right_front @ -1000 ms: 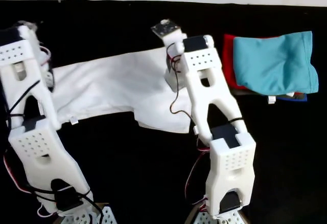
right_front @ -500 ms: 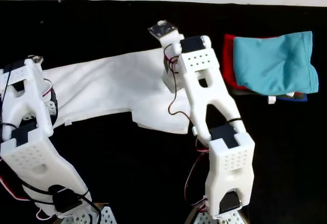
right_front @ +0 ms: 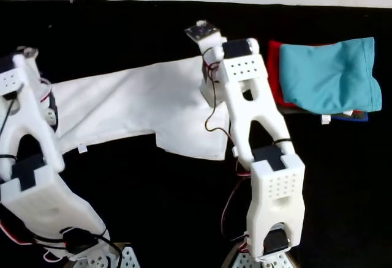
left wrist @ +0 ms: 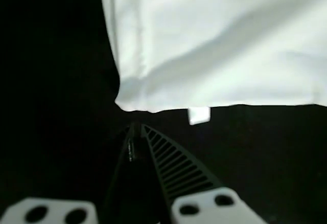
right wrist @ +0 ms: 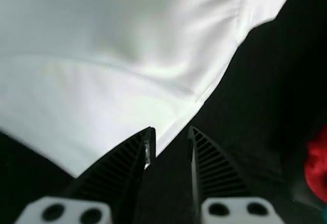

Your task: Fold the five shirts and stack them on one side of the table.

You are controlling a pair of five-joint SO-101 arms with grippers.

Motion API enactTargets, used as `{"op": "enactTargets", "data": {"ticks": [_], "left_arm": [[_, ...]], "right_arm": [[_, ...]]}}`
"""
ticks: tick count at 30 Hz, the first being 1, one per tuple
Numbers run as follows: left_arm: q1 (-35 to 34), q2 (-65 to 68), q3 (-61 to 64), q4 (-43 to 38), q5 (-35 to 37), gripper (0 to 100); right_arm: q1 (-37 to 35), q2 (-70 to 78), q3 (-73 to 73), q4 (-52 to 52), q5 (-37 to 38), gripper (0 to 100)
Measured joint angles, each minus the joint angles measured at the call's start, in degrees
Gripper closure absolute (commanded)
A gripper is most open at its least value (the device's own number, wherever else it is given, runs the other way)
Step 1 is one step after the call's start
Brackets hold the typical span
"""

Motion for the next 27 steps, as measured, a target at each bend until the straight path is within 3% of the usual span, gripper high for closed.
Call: {"op": "enactTargets", "data": {"ticks": [3,8,14,19,27], "left_arm": [[2.0,-0.7,-0.2,-1.5,2.3,97],[4.2,3.3,0.3,-8.7,12.0,97],[4.7,11.5,0.0,-11.0,23.7,97],[4.7,17.0,-0.9,-13.1,28.0,97],[5.5,19.3,-2.2,-13.5,28.9,97]], "right_arm": [[-3.7,-1.0,-0.3,5.4,0.0,89.2],[-8.4,-3.4,-0.3,7.3,0.2,88.9],[-14.2,-5.9,10.3,7.3,7.3,88.5],[-16.5,-6.2,20.5,7.3,14.1,76.1],[-16.5,-6.2,25.7,2.3,17.8,76.8]]}}
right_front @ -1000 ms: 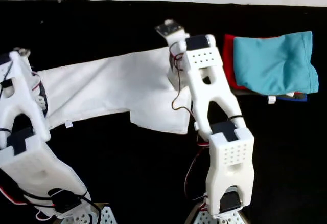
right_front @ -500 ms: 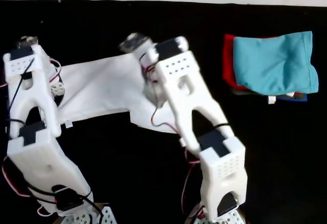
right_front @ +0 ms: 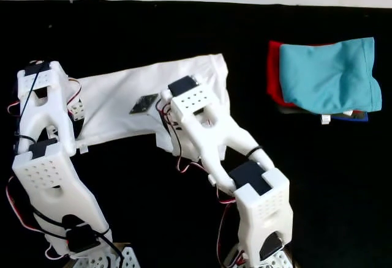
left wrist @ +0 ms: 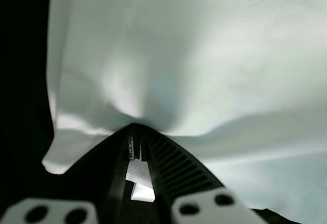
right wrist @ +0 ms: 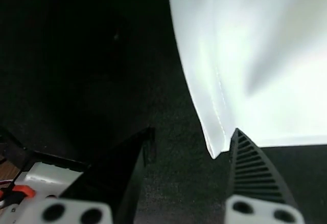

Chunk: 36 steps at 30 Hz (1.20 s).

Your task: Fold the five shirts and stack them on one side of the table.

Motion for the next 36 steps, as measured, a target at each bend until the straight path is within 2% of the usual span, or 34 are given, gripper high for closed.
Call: {"op": "enactTargets", "data": {"ticks": [8,14,21,30,36], "left_arm": [[0.1,0.0,0.0,0.0,0.0,97],[0.1,0.0,0.0,0.0,0.0,97],[0.1,0.0,-0.1,0.0,0.0,97],[0.1,0.0,-0.1,0.0,0.0,97],[0.1,0.1,-0.1,0.0,0.0,97]], "right_arm": [[0.5,8.3,0.3,-6.6,0.0,78.6],[5.3,11.9,-0.3,-12.1,0.1,99.8],[8.9,12.8,-1.0,-13.7,0.0,99.4],[9.8,15.0,-19.3,0.5,0.0,99.3],[10.8,15.3,-32.9,3.5,0.0,99.3]]}}
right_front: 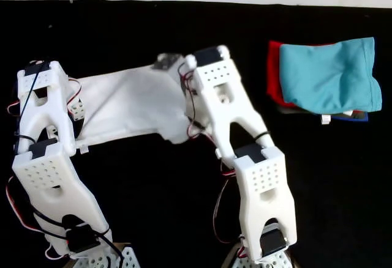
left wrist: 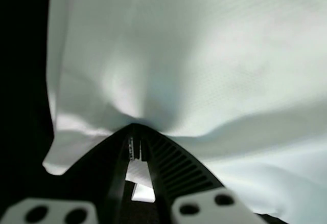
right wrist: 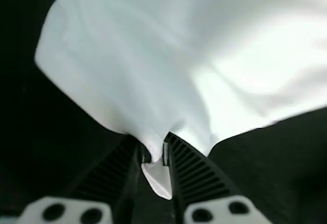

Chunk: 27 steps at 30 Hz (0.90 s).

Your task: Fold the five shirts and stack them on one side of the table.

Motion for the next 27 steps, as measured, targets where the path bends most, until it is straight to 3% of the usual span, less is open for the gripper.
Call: {"op": "enactTargets", "data": {"ticks": [6,11,15,18,24,27], "left_arm": [[0.0,0.2,0.0,0.0,0.0,97],[0.0,0.2,0.0,0.0,0.0,97],[0.0,0.2,0.0,0.0,0.0,97],[0.0,0.2,0.0,0.0,0.0,97],[0.0,0.2,0.0,0.0,0.0,97],[0.0,0.2,0.0,0.0,0.0,97]], "right_arm": [[0.4,0.1,-3.8,-6.7,0.0,99.3],[1.7,0.2,-3.8,-17.4,-4.5,99.0],[1.9,1.0,-3.8,-24.1,-8.5,87.8],[2.0,4.0,-3.8,-25.5,-9.7,79.1],[2.4,6.4,-4.5,-27.6,-14.3,79.7],[4.0,6.4,-8.6,-28.2,-20.8,79.7]]}}
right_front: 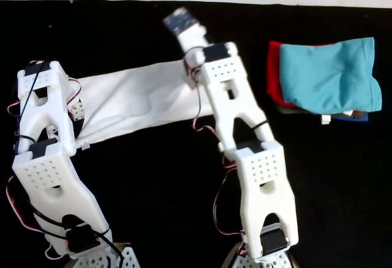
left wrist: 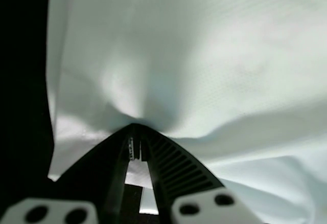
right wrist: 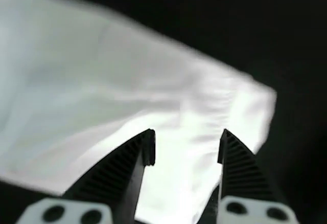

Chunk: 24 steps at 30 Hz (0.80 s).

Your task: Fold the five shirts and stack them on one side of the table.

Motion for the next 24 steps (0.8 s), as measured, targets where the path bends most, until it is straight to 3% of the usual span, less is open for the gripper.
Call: {"op": "enactTargets", "data": {"ticks": [3,6,11,24], "left_arm": [[0.0,0.0,0.0,0.0,0.0,97],[0.0,0.0,0.0,0.0,0.0,97],[0.0,0.0,0.0,0.0,0.0,97],[0.0,0.1,0.0,0.0,0.0,97]], "right_arm": [[1.1,-0.1,-2.8,0.5,-5.6,79.7],[1.0,-0.1,-3.4,5.1,-6.1,81.9],[-2.2,-0.1,-4.0,14.4,-2.2,99.0],[-11.2,7.6,-4.0,14.0,1.0,98.8]]}}
